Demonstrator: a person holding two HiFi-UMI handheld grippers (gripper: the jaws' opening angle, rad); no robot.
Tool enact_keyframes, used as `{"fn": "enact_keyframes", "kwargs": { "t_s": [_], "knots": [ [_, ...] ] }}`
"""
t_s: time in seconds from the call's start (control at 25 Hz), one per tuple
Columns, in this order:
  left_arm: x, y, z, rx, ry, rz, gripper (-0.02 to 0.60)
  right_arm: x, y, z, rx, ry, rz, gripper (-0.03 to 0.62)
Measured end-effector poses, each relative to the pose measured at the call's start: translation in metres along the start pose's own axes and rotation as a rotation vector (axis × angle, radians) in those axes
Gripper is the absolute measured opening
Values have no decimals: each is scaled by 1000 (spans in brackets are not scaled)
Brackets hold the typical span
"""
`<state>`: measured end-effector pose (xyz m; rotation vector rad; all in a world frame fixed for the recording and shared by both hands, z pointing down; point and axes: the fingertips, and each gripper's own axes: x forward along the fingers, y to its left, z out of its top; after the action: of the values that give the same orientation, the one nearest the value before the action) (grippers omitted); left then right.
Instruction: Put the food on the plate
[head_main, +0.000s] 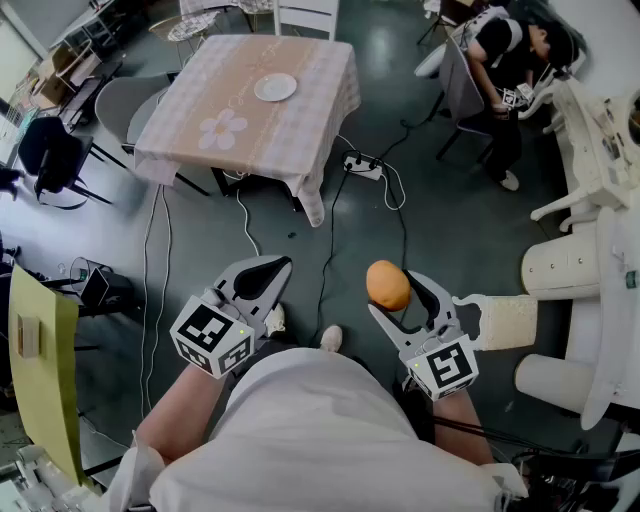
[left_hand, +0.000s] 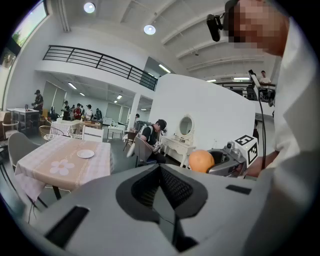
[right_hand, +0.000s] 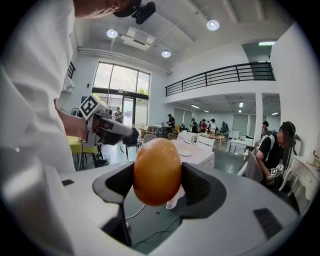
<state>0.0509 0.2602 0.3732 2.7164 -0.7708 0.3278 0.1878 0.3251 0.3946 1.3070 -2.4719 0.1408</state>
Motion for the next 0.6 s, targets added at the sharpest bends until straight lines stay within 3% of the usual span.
{"fn": "enact_keyframes", "kwargs": {
  "t_s": [0.36, 0.6],
  "knots": [
    [-4, 3, -9, 52, 21, 41, 9, 6, 1, 0, 3, -14, 13, 310],
    [-10, 10, -12, 23, 25, 78, 9, 13, 3, -6, 18, -5, 52, 310]
  ]
}}
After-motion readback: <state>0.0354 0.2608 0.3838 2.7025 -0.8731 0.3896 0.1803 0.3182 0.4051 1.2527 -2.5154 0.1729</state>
